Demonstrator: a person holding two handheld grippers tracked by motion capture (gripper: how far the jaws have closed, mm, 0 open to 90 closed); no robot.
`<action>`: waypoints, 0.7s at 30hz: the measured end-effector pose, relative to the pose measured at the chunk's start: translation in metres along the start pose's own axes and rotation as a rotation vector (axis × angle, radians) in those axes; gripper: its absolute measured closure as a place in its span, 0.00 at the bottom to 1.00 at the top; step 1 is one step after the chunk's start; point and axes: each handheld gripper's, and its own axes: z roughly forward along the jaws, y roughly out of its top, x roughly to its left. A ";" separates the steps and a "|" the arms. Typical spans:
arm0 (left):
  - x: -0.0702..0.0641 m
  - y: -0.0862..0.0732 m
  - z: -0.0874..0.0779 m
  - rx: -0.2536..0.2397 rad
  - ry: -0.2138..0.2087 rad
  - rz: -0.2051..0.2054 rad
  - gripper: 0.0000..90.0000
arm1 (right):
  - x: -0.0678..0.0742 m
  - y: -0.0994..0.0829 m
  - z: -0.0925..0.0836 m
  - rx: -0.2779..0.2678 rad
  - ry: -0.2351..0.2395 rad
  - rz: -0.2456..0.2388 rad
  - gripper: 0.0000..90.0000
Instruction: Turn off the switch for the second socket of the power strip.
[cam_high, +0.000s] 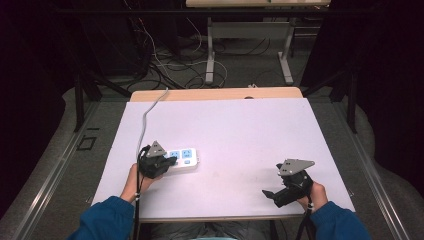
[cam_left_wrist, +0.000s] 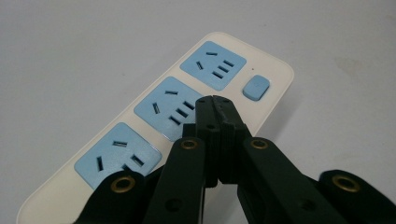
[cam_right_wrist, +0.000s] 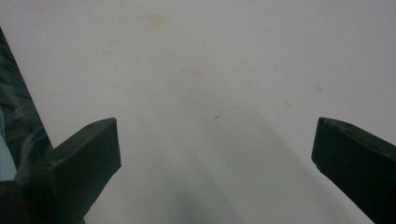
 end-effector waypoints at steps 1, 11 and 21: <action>0.000 0.000 0.000 -0.002 -0.001 -0.008 1.00 | 0.000 0.000 0.000 0.001 0.000 -0.001 0.01; 0.001 -0.001 0.000 -0.004 -0.008 -0.024 1.00 | 0.001 0.000 0.001 0.001 -0.002 -0.004 0.01; 0.000 -0.001 0.000 -0.003 0.000 -0.016 1.00 | 0.000 0.000 0.001 0.001 0.001 -0.020 0.01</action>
